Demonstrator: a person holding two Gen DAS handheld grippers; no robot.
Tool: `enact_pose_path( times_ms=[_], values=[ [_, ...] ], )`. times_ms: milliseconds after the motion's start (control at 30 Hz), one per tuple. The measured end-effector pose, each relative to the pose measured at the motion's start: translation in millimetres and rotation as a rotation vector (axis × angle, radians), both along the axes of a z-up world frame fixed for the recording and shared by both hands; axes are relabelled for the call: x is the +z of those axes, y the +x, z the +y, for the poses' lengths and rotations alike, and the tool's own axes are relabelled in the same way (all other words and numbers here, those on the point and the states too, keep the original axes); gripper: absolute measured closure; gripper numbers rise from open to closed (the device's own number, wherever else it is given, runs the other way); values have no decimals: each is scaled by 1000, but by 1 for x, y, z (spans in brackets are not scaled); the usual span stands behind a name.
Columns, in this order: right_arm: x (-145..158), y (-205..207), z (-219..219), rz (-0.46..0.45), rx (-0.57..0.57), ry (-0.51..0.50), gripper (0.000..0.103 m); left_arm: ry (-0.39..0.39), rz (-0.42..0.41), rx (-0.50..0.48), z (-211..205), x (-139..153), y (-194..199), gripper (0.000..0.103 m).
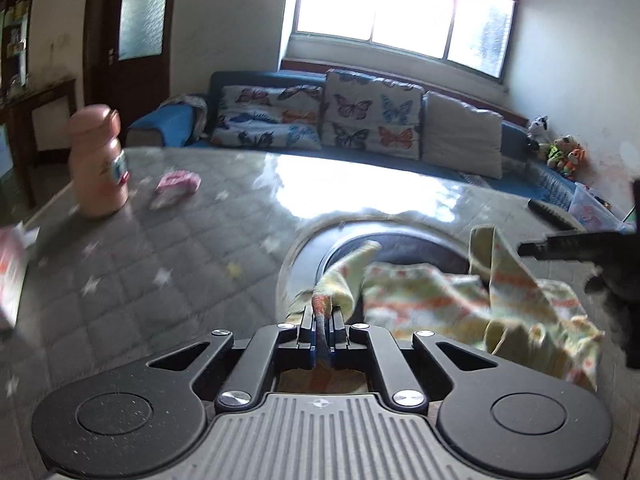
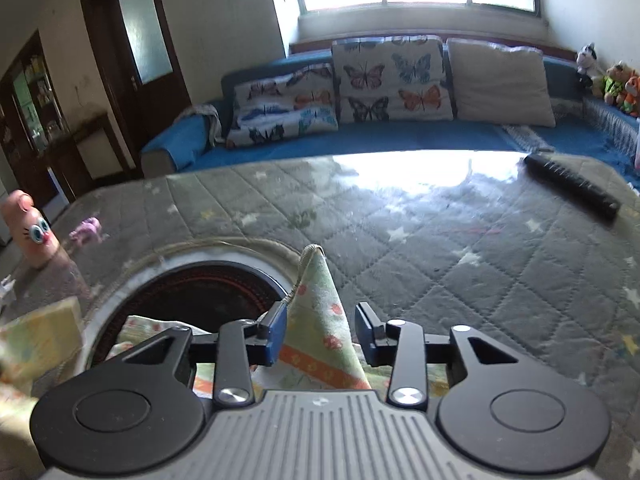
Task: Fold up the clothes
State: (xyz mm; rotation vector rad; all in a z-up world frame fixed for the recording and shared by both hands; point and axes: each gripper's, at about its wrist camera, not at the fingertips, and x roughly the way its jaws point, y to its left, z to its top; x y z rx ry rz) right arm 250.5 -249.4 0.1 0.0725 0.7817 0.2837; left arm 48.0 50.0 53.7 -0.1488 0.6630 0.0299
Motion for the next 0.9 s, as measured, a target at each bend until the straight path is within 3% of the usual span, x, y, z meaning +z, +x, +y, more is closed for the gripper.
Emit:
enact_pose_path(
  times_ms=[200, 300, 333, 400, 633, 767, 900],
  values=[
    [-27, 25, 19, 55, 33, -64, 60, -16, 31, 16, 7, -8, -20, 97],
    [-33, 24, 23, 65, 54, -70, 82, -14, 42, 24, 9, -10, -25, 97],
    [-33, 22, 23, 62, 52, -67, 94, -14, 43, 27, 10, -11, -27, 97],
    [-27, 14, 22, 36, 45, -69, 98, -13, 44, 36, 12, -12, -29, 97],
    [29, -42, -9, -127, 24, -20, 99, -16, 36, 54, 17, -11, -41, 97],
    [68, -89, -51, -223, -46, 26, 99, -19, 28, 58, 20, -10, -48, 97],
    [88, -139, -91, -284, -124, 40, 99, -18, 24, 60, 22, -11, -56, 97]
  ],
)
